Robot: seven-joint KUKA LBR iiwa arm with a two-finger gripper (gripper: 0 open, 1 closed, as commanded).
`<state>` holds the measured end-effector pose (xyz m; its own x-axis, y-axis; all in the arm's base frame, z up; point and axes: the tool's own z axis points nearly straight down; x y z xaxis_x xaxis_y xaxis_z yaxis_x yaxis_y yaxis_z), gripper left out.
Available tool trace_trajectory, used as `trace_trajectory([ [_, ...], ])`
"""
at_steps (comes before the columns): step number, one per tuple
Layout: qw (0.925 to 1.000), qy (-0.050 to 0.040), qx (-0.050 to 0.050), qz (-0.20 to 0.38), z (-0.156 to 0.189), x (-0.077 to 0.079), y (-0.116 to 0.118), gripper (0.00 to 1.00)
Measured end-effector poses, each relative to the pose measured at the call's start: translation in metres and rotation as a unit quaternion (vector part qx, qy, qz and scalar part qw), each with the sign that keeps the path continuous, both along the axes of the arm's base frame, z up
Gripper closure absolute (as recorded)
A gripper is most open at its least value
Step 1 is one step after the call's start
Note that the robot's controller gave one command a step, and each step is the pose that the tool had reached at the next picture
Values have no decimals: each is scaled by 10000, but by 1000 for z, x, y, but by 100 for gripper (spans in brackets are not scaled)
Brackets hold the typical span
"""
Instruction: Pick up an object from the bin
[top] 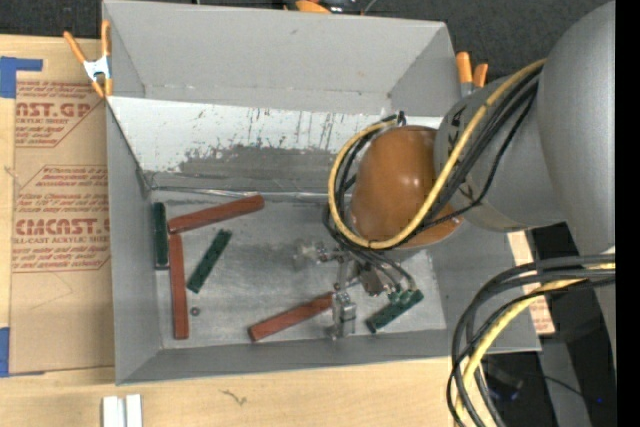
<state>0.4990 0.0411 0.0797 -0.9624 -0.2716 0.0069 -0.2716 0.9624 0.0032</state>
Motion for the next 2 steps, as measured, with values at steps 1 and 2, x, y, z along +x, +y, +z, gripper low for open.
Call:
trace_trajectory([
  [1, 10000, -30, -2, 3, 4, 2, 0, 100],
  [2, 9998, -83, 0, 194, 142, 1, 15, 100],
])
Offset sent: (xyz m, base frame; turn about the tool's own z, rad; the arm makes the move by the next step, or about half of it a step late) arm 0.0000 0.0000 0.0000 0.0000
